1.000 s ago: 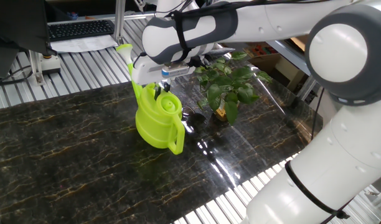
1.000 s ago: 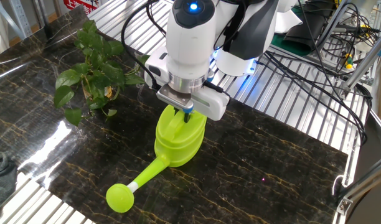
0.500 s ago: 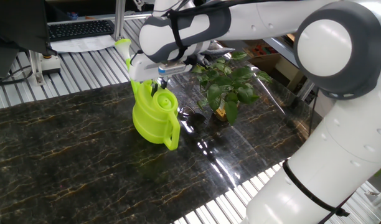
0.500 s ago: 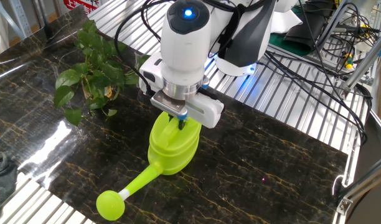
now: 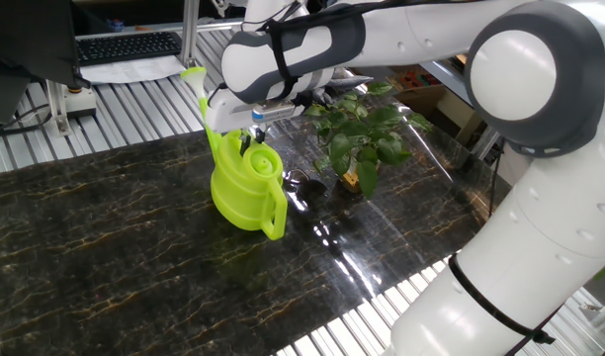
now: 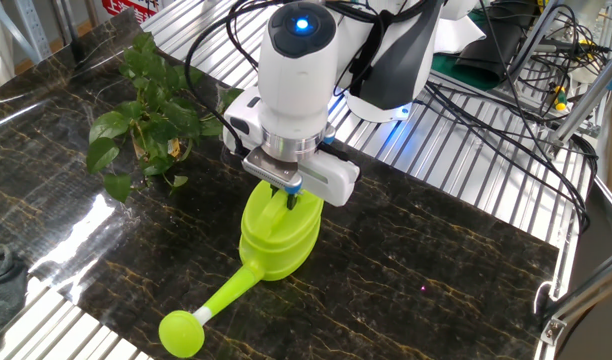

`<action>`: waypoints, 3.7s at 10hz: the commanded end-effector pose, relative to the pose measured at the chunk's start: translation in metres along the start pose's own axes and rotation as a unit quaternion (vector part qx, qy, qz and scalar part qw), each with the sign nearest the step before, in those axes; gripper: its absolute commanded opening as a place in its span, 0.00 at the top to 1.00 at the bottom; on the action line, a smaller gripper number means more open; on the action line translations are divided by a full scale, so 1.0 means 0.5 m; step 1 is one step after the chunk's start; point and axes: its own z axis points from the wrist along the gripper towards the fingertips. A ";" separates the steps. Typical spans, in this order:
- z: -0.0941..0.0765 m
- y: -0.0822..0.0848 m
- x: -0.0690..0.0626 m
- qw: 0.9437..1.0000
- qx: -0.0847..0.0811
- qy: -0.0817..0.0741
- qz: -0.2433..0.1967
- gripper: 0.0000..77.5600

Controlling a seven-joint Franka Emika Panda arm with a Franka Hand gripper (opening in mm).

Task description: Water the plant

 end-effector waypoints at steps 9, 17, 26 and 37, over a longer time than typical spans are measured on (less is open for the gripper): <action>0.013 -0.001 -0.003 1.000 0.001 0.000 -0.008 0.99; 0.014 0.000 -0.003 1.000 -0.004 0.000 -0.002 0.99; 0.014 0.000 -0.003 1.000 -0.004 0.000 -0.002 0.00; -0.208 0.003 -0.033 0.999 -0.006 0.004 -0.034 0.00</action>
